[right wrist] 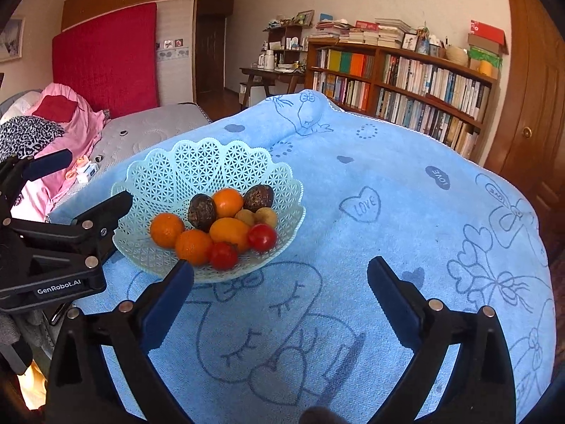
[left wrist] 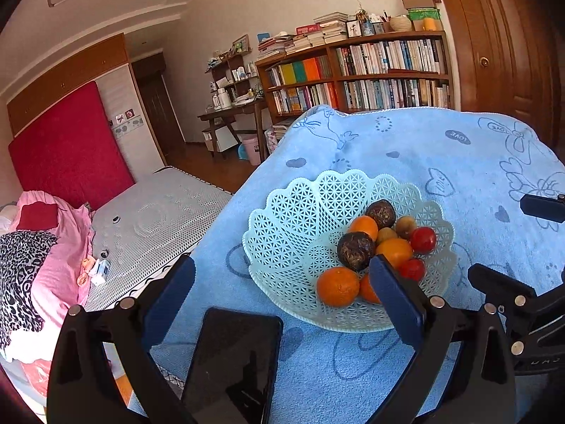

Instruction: Organize fruits

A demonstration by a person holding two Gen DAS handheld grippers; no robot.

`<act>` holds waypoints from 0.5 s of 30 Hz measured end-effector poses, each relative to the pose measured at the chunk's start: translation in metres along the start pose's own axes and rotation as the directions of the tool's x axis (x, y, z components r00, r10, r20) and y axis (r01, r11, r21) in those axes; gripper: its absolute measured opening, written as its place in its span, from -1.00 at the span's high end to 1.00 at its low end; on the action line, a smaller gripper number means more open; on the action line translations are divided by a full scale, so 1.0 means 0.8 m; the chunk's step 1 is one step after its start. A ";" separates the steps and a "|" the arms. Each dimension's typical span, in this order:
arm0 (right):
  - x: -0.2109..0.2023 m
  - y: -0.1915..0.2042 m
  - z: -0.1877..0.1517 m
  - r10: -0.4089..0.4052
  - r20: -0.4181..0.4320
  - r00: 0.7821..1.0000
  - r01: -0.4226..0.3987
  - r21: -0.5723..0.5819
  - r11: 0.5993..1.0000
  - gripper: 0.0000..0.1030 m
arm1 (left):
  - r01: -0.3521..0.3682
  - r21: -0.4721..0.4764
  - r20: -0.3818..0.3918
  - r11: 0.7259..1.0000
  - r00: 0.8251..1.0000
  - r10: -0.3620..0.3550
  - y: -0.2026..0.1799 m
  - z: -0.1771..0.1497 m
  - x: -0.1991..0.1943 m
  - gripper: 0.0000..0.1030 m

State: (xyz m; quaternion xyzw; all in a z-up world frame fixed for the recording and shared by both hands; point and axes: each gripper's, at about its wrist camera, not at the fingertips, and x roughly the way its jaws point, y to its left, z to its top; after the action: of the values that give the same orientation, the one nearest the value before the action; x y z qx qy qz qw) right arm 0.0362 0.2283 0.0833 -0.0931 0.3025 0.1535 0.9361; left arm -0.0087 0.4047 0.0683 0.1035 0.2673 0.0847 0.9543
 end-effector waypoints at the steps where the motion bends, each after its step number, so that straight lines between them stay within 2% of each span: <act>1: 0.000 0.001 0.000 -0.010 0.000 1.000 0.010 -0.008 1.000 -0.90 | -0.005 0.010 0.001 1.000 1.000 0.005 -0.002 -0.001 0.000 -0.94; 8: -0.001 0.005 -0.001 -0.099 0.014 0.995 0.099 -0.051 0.994 -0.90 | -0.018 0.051 0.008 0.999 1.000 0.017 -0.009 -0.002 0.000 -0.94; 15: 0.000 0.009 -0.002 -0.137 0.011 0.990 0.138 -0.078 0.987 -0.90 | -0.020 0.060 -0.004 0.998 1.000 0.020 -0.011 -0.004 0.007 -0.94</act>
State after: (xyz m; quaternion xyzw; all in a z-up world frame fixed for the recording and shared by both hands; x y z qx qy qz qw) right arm 0.0331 0.2348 0.0815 -0.1499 0.2864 0.1006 0.9409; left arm -0.0052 0.3979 0.0607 0.1348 0.2709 0.0865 0.9492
